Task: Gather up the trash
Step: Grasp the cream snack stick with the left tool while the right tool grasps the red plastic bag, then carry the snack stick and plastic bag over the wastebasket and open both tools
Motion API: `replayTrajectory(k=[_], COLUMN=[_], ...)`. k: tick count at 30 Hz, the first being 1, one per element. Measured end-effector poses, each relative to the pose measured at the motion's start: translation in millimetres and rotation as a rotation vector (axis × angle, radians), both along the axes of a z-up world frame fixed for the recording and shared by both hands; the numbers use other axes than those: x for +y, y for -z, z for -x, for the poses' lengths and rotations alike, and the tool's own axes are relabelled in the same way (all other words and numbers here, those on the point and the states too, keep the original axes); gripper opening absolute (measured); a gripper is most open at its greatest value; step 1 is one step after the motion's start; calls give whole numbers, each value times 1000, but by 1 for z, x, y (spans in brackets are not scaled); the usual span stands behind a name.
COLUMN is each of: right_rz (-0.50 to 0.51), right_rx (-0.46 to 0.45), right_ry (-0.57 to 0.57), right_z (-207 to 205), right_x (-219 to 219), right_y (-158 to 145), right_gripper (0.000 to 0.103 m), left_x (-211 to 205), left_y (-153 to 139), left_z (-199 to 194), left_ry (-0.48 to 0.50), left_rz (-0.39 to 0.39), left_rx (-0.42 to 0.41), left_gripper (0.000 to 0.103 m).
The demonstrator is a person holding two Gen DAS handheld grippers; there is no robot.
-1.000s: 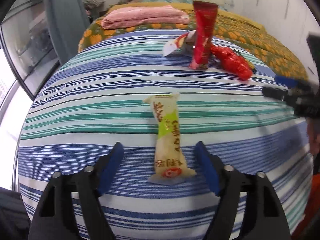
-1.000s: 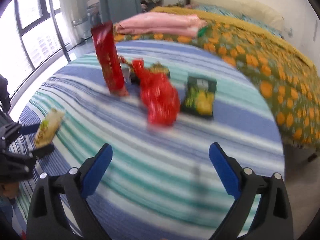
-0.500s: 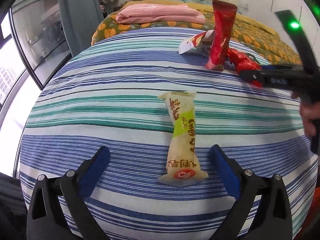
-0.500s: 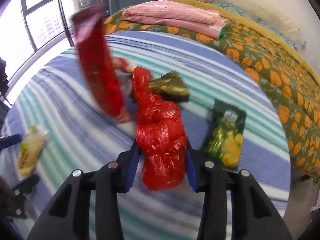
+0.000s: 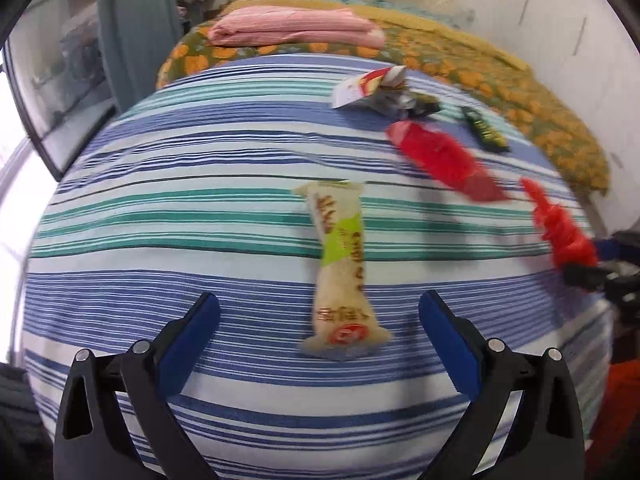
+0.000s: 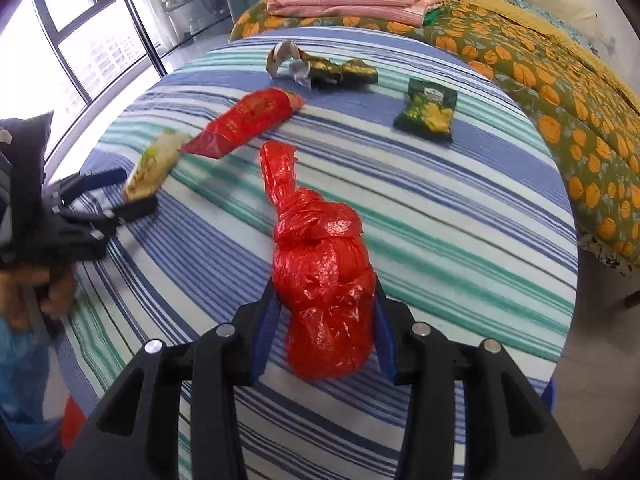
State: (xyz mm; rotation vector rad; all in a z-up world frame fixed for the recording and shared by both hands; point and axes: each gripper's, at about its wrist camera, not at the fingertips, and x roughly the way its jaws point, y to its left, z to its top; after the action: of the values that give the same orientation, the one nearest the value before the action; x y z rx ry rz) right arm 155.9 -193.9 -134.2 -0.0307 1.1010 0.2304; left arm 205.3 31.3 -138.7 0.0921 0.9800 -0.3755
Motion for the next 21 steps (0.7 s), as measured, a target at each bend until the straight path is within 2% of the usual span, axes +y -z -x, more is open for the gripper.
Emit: replayTrajectory(k=[3, 4, 5, 11, 12, 13, 14, 15, 16, 18, 21], right_rz=[-21, -22, -19, -4, -10, -24, -31, -35, -35, -52, -147], right_rx=[8, 10, 16, 17, 16, 18, 21, 17, 9, -2, -21], right_ry=[-2, -13, -26, -34, -32, -32, -35, -34, -35, -36, -4], right_z=[-2, -5, -7, -16, -16, -15, -14, -12, -8, -2, 16], right_x=[-3, -2, 0, -2, -3, -5, -5, -5, -6, -7, -18], right_y=[2, 2, 3, 8, 8, 9, 8, 7, 5, 2, -7], right_gripper=[51, 54, 60, 60, 58, 53, 45, 44, 44, 44, 44], left_x=[-2, -3, -4, -17, -17, -18, -20, -20, -19, -12, -2], left_y=[-6, -7, -7, -5, -4, -4, -3, -3, -3, -5, -10], left_z=[-2, -3, -5, -14, -14, -14, -13, -12, -10, -6, 10], left_ry=[21, 25, 29, 60, 63, 71, 81, 83, 81, 77, 61], left_rz=[16, 15, 17, -13, -18, -23, -32, -42, -54, -23, 6], left_rx=[-17, -22, -20, -11, -12, -14, -12, -15, -22, -11, -14], left_gripper=[98, 95, 93, 74, 66, 51, 42, 24, 18, 17, 17])
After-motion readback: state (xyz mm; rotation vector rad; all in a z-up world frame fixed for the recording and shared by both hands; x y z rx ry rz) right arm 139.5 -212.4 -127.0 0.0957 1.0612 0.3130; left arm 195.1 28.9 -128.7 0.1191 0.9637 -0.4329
